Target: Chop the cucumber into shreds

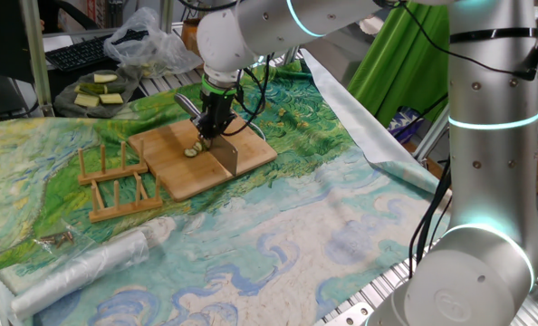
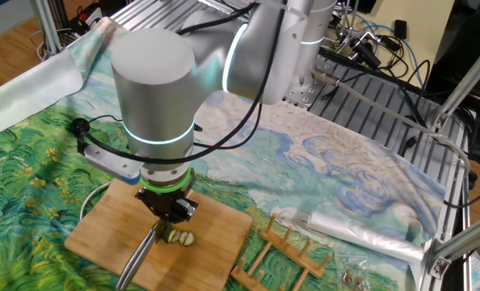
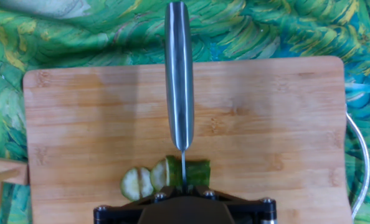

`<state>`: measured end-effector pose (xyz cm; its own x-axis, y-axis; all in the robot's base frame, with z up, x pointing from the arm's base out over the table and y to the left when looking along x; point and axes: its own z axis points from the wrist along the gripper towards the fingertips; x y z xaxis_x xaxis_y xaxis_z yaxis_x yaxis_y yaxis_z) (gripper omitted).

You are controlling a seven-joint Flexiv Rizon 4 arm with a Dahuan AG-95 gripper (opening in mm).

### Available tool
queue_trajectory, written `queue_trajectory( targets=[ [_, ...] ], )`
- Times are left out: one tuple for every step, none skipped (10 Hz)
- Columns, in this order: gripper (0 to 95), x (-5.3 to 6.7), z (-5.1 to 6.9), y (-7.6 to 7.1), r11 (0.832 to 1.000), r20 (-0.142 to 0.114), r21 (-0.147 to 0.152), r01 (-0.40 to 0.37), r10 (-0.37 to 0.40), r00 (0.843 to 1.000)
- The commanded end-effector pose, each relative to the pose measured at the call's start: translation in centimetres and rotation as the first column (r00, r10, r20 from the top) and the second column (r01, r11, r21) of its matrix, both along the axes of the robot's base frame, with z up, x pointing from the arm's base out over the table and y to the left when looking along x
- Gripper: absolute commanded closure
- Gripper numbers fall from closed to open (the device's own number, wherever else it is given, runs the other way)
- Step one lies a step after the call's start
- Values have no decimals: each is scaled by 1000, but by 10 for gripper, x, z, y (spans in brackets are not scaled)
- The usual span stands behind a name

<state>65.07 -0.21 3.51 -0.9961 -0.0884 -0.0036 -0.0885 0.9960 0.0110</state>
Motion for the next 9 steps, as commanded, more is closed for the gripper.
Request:
queue_trajectory(
  targets=[
    [950, 0, 6, 0, 1000, -3, -2, 3, -3, 1000],
    [950, 0, 9, 0, 1000, -5, -5, 4, -4, 1000],
    [950, 0, 11, 0, 1000, -5, -8, 4, -4, 1000],
    [950, -1, 13, 0, 1000, -6, -10, 3, -3, 1000],
    [950, -1, 15, 0, 1000, -8, -12, 3, -3, 1000],
    [950, -1, 18, 0, 1000, -9, -16, 1, -1, 1000],
    [950, -1, 21, -1, 1000, -12, -19, 0, 0, 1000],
    [950, -1, 24, -2, 1000, -15, -20, -3, 3, 1000],
    [950, -1, 24, -3, 1000, -14, -22, -6, 6, 1000]
  ],
)
